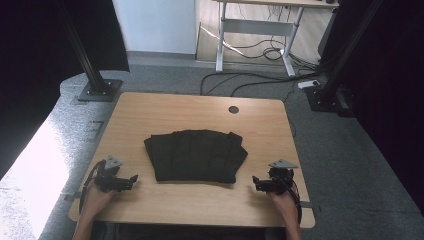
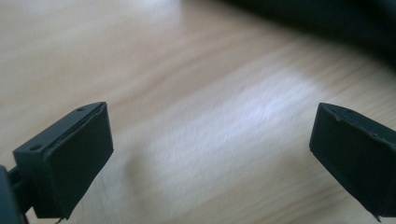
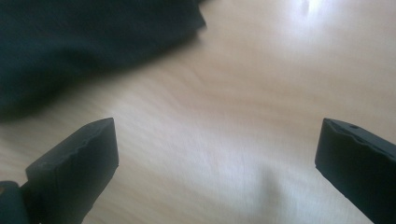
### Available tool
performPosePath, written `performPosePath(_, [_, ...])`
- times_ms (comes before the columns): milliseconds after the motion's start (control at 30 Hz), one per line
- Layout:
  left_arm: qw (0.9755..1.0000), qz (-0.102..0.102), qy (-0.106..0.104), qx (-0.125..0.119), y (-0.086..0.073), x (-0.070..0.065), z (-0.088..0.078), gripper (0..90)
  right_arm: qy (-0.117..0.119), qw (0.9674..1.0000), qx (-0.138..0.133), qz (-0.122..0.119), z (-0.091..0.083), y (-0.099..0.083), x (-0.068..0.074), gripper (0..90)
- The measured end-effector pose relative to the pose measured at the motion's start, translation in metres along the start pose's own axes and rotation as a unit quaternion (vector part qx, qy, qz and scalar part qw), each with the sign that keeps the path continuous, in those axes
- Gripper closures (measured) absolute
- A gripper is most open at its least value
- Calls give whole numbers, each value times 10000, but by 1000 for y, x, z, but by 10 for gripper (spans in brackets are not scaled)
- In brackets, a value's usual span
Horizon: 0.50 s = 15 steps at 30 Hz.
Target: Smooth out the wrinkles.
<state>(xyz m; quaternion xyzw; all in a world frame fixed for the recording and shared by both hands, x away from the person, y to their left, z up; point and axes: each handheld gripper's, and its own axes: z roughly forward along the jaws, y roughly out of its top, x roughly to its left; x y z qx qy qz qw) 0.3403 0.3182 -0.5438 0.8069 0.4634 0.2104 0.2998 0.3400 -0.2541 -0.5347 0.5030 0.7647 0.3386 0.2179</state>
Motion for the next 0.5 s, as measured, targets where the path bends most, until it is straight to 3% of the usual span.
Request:
performPosePath(133, [10000,-73,-1,51,-4,2,0,0,-4,9995,298,-39,10,-15,-2,0])
performPosePath(200, [9999,-136,-57,85,-3,3,1,0,11,9999,115,74,11,-20,-5,0])
performPosePath(300, [9993,-304,-178,149,-3,6,2,0,-69,9999,127,66,11,-20,-5,0])
performPosePath(500, [9993,-299,-181,154,-3,5,2,0,-86,9998,128,80,11,-21,-5,0])
